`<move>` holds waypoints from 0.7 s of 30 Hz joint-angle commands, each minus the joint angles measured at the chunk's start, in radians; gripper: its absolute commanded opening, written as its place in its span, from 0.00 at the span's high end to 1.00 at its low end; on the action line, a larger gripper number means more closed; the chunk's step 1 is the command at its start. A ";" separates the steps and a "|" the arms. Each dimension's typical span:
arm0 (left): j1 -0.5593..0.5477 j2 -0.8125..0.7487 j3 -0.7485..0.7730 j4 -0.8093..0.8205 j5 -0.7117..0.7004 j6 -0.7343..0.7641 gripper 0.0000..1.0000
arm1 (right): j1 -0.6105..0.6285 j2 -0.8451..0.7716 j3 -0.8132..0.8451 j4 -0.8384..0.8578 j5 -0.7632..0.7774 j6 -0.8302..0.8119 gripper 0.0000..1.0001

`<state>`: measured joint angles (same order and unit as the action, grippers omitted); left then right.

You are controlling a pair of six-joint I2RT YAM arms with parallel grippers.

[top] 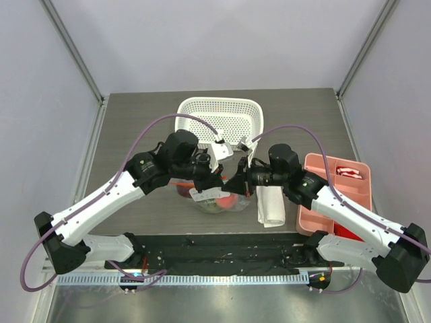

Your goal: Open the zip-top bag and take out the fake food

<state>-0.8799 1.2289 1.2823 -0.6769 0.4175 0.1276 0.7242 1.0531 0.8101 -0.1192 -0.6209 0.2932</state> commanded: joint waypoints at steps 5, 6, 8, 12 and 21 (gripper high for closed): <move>0.001 -0.091 -0.060 -0.102 -0.077 0.021 0.97 | -0.041 -0.080 -0.069 0.211 0.107 0.159 0.99; 0.008 -0.098 -0.067 -0.108 -0.103 0.015 1.00 | -0.048 -0.088 -0.072 0.213 0.119 0.167 0.99; 0.019 -0.141 -0.098 -0.119 -0.129 -0.029 1.00 | -0.075 -0.094 -0.081 0.205 0.141 0.164 0.99; 0.027 -0.282 -0.207 -0.099 -0.221 -0.123 1.00 | -0.143 -0.088 -0.100 0.214 0.122 0.162 0.99; 0.024 -0.523 -0.270 -0.168 -0.371 -0.365 1.00 | -0.247 -0.012 -0.120 0.291 0.053 0.161 0.99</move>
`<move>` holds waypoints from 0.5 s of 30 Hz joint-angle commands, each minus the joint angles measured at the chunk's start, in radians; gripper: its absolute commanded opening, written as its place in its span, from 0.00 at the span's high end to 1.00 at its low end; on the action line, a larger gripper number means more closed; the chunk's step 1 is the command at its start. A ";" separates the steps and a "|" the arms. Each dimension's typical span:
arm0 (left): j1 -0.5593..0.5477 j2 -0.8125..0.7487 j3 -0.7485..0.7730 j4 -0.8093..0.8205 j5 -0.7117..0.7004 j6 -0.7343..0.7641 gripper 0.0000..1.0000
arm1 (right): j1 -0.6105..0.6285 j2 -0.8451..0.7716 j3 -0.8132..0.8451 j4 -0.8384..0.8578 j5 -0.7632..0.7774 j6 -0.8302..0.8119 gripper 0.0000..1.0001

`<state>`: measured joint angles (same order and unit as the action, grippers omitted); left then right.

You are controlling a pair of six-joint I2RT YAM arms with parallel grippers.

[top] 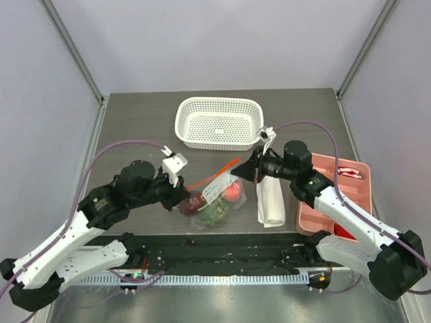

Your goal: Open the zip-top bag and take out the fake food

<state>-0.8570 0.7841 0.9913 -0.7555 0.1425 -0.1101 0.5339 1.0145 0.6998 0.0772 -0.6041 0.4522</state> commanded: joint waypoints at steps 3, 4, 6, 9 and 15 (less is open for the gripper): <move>0.001 -0.100 0.049 -0.143 -0.116 -0.168 1.00 | -0.078 0.058 -0.017 0.124 0.033 0.000 0.99; 0.001 -0.098 0.056 -0.157 -0.107 -0.172 1.00 | -0.089 0.067 -0.019 0.137 0.032 0.002 0.99; 0.001 -0.105 0.063 -0.166 -0.101 -0.191 1.00 | -0.097 0.088 -0.023 0.154 0.032 0.003 0.99; 0.001 -0.128 0.055 -0.157 -0.122 -0.200 1.00 | -0.118 0.121 -0.026 0.189 0.032 0.006 0.99; 0.001 -0.126 0.043 -0.147 -0.092 -0.218 1.00 | -0.149 0.182 -0.008 0.220 0.018 0.006 0.99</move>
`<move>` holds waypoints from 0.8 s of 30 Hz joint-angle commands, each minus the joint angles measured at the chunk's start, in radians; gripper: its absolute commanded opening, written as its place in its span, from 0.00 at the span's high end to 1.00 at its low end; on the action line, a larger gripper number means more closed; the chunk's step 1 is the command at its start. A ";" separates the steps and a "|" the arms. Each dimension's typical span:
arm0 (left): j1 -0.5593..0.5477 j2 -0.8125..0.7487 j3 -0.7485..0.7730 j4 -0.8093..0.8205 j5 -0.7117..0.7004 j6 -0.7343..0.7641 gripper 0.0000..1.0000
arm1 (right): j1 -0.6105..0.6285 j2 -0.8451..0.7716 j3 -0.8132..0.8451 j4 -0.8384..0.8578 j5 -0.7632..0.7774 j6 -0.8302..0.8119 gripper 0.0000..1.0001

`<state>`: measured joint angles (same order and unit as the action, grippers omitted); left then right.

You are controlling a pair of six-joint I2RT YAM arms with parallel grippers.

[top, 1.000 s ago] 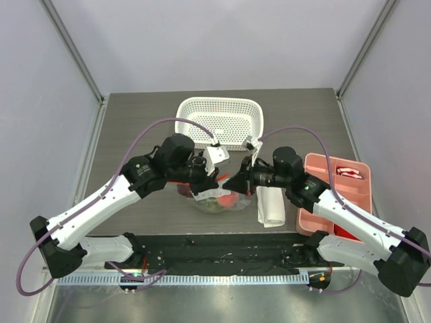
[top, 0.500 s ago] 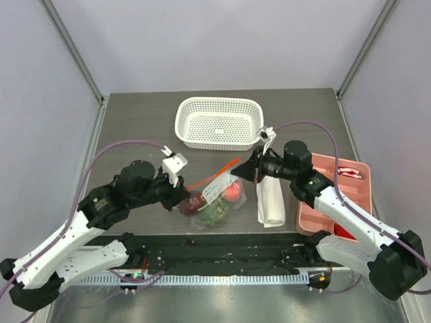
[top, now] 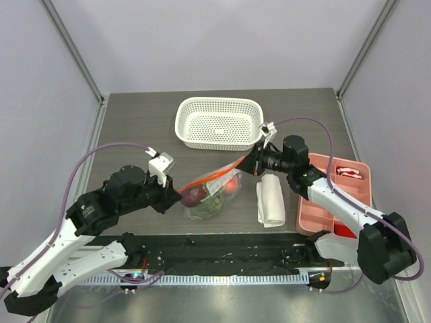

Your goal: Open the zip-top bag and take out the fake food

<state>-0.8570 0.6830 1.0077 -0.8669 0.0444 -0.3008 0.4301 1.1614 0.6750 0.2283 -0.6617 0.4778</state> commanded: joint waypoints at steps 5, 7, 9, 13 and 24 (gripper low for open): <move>0.001 -0.007 0.022 -0.030 0.048 -0.018 0.99 | -0.056 0.086 0.049 0.068 0.057 -0.036 0.99; 0.001 0.004 0.025 -0.029 0.108 -0.018 0.81 | -0.057 0.110 0.072 0.054 0.037 -0.047 0.99; 0.001 0.022 0.054 -0.050 0.135 -0.015 0.60 | -0.057 0.126 0.092 0.042 0.013 -0.062 0.99; 0.001 0.119 0.179 -0.113 0.170 0.029 0.36 | -0.050 0.130 0.110 0.016 -0.047 -0.091 0.99; 0.074 0.584 0.520 -0.043 0.081 0.256 0.50 | -0.041 0.095 0.126 -0.066 -0.127 -0.154 0.99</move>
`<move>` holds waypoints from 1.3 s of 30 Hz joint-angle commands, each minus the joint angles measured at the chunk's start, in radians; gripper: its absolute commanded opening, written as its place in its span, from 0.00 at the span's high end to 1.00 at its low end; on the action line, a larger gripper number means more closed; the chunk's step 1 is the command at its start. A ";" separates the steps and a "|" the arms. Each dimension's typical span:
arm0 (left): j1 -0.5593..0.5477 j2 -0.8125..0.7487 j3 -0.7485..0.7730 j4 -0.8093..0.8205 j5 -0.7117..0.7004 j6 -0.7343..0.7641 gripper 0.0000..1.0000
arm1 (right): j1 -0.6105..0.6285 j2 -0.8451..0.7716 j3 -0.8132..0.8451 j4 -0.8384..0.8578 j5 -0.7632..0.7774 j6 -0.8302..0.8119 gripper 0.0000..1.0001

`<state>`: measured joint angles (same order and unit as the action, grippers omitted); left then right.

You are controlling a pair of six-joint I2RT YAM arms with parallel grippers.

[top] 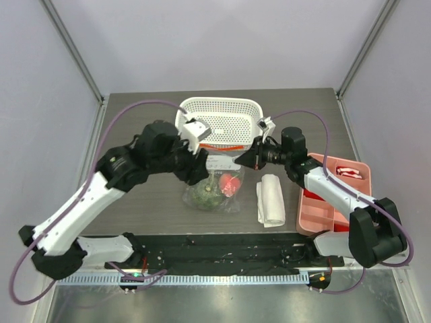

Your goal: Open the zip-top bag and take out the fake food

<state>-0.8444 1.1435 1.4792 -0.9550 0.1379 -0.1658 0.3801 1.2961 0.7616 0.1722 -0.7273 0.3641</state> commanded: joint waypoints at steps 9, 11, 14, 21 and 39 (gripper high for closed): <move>0.191 0.304 0.280 -0.019 -0.081 -0.209 0.54 | 0.045 -0.104 0.061 -0.088 -0.043 -0.060 0.99; 0.217 0.321 0.293 -0.033 -0.038 -0.524 0.48 | 0.060 -0.133 0.065 -0.115 -0.037 -0.074 0.99; 0.222 0.346 0.237 -0.034 0.014 -0.915 0.55 | 0.075 -0.156 0.064 -0.129 -0.026 -0.077 0.99; 0.222 0.306 0.064 -0.005 -0.083 -1.385 0.55 | 0.098 -0.162 0.077 -0.162 -0.017 -0.109 0.99; 0.229 0.283 -0.036 -0.028 -0.208 -1.621 0.60 | 0.117 -0.190 0.077 -0.194 -0.014 -0.122 0.99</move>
<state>-0.6258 1.4239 1.4296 -1.0191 -0.0135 -1.7309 0.4873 1.1366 0.7948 -0.0273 -0.7383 0.2604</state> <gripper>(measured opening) 0.403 0.017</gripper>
